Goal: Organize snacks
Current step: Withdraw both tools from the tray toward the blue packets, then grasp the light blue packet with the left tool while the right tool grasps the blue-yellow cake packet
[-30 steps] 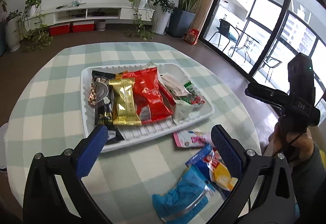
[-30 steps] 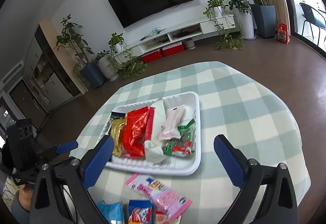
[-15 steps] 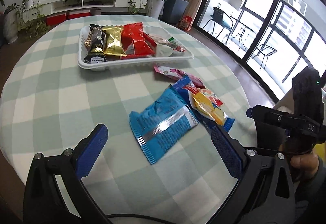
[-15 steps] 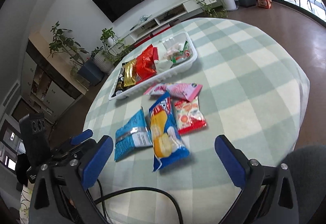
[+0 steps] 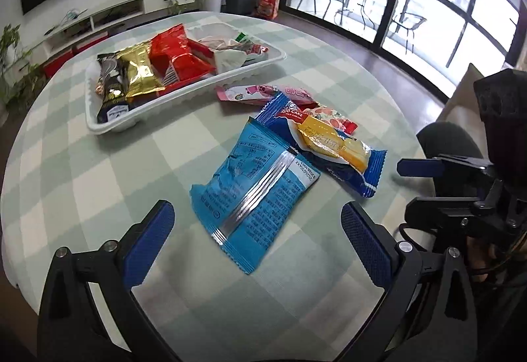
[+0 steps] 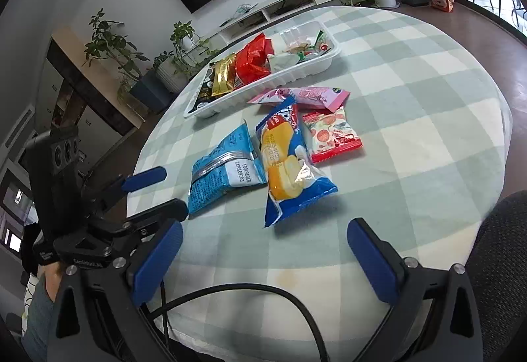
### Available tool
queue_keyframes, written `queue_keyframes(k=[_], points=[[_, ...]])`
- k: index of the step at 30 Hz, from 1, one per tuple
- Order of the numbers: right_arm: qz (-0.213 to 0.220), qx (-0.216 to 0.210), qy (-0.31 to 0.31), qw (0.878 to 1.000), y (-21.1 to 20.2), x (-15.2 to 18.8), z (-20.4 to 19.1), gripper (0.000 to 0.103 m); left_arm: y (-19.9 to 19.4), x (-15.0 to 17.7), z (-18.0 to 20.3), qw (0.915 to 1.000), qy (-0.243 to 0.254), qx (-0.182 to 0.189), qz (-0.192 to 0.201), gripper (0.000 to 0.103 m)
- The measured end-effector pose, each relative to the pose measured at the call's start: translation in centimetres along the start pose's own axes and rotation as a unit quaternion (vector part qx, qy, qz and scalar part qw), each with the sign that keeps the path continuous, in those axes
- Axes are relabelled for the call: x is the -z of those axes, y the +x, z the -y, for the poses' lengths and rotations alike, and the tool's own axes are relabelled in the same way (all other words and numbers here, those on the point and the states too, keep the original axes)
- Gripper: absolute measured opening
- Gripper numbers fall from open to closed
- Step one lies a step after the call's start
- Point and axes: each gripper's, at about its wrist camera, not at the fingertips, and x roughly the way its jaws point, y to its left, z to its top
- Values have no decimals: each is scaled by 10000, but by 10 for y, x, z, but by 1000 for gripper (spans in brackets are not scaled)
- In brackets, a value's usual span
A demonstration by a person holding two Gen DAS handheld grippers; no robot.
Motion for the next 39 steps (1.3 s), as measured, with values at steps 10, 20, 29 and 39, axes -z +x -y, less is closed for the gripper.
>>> queue_keyframes(k=[10, 20, 29, 39], points=[[-106, -31, -16, 9999, 1, 1, 1, 102, 52, -32, 0, 9890, 1262, 207, -748, 103], [-133, -23, -39, 9999, 1, -2, 4, 102, 63, -28, -14, 9902, 982, 502, -860, 60], [-165, 87, -172, 9997, 1, -6, 2, 102, 52, -22, -26, 9962, 266, 447, -702, 49], [-387, 330, -1122, 9924, 16, -33, -14, 89, 2, 37, -39, 9893, -1389, 431, -100, 49]])
